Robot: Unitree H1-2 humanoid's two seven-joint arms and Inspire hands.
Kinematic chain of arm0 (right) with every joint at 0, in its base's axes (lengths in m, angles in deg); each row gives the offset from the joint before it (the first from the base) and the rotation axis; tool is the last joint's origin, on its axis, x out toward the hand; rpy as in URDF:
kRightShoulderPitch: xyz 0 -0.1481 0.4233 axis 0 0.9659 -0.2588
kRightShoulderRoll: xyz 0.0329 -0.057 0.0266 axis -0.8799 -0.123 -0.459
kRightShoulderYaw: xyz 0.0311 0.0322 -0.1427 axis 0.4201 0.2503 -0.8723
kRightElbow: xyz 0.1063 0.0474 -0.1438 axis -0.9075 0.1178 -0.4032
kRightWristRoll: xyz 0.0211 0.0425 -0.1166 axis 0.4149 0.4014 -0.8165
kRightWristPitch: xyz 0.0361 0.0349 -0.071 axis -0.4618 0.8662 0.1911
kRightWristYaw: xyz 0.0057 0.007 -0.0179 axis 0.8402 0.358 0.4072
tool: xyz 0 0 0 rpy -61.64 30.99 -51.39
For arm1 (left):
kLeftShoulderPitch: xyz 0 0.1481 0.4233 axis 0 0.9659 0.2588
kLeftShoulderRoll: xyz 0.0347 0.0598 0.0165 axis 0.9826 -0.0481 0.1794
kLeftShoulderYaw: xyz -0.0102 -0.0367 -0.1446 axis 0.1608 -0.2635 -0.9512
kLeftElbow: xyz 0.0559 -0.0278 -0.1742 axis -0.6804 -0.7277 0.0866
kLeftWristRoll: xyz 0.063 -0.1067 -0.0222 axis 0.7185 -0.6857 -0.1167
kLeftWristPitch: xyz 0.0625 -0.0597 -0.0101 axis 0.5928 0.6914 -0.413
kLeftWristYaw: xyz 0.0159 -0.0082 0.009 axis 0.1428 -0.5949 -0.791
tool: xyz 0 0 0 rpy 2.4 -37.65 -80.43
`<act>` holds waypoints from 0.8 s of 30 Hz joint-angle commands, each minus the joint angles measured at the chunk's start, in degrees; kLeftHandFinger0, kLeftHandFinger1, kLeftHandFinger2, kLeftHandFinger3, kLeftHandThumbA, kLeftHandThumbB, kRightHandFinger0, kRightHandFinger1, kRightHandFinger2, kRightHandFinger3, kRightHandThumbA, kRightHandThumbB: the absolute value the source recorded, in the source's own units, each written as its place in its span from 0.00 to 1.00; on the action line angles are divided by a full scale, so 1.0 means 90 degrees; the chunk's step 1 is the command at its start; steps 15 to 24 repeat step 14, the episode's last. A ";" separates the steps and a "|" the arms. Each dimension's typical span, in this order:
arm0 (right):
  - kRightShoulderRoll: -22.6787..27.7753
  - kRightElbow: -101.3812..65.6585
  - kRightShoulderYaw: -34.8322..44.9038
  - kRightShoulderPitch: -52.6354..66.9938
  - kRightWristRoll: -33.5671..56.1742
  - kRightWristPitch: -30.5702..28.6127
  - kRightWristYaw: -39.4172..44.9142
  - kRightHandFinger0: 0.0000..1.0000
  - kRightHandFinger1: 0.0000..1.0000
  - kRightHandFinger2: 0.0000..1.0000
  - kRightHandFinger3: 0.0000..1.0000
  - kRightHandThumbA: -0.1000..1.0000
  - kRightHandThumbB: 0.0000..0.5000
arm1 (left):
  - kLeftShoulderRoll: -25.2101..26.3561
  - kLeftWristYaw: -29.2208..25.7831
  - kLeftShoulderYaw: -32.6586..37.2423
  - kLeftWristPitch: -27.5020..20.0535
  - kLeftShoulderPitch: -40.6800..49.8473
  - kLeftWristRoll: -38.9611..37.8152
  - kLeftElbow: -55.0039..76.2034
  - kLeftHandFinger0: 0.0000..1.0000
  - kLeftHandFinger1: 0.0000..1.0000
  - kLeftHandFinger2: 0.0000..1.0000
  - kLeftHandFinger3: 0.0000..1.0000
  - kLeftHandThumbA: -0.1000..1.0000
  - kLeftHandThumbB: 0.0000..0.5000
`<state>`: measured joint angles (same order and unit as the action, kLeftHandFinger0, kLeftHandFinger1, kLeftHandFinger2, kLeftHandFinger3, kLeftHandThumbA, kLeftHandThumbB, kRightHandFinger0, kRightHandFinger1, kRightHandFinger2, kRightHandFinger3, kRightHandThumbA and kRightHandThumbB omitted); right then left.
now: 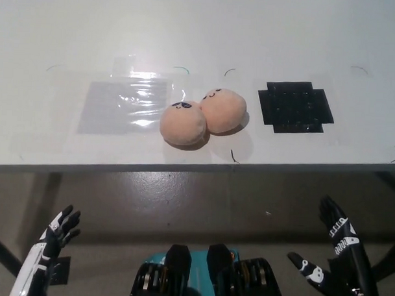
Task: Use both hands to push two dumpling toys together to the middle
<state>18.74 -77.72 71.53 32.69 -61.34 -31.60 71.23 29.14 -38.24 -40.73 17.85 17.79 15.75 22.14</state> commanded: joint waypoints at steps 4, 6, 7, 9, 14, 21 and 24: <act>0.0062 0.0082 0.0204 -0.0162 0.0113 -0.0502 0.0084 1.00 1.00 1.00 1.00 1.00 0.68 | 0.0020 0.0064 -0.0088 -0.0449 -0.0205 -0.0136 -0.0174 1.00 1.00 1.00 1.00 1.00 0.82; 0.0085 0.0089 0.0229 -0.0161 0.0193 -0.0502 0.0111 1.00 1.00 1.00 1.00 1.00 0.64 | -0.0033 0.0082 -0.0105 -0.0476 -0.0255 -0.0272 -0.0207 1.00 1.00 1.00 1.00 1.00 0.81; 0.0095 0.0099 0.0235 -0.0163 0.0280 -0.0496 0.0138 1.00 1.00 1.00 1.00 1.00 0.62 | -0.0036 0.0079 -0.0105 -0.0462 -0.0273 -0.0263 -0.0197 1.00 1.00 1.00 1.00 1.00 0.81; 0.0115 0.0036 0.0257 -0.0118 0.0214 -0.0385 0.0119 1.00 1.00 1.00 1.00 1.00 0.64 | -0.0033 0.0144 -0.0125 -0.0457 -0.0308 -0.0426 -0.0199 1.00 1.00 1.00 1.00 1.00 0.75; 0.0090 0.0010 0.0314 -0.0134 0.0120 -0.0359 0.0074 1.00 1.00 1.00 1.00 1.00 0.66 | 0.0022 0.0095 -0.0171 -0.0579 -0.0417 -0.0236 -0.0307 1.00 1.00 1.00 1.00 1.00 0.67; 0.0090 0.0010 0.0314 -0.0134 0.0120 -0.0359 0.0074 1.00 1.00 1.00 1.00 1.00 0.66 | 0.0022 0.0095 -0.0171 -0.0579 -0.0417 -0.0236 -0.0307 1.00 1.00 1.00 1.00 1.00 0.67; 0.0090 0.0010 0.0314 -0.0134 0.0120 -0.0359 0.0074 1.00 1.00 1.00 1.00 1.00 0.66 | 0.0022 0.0095 -0.0171 -0.0579 -0.0417 -0.0236 -0.0307 1.00 1.00 1.00 1.00 1.00 0.67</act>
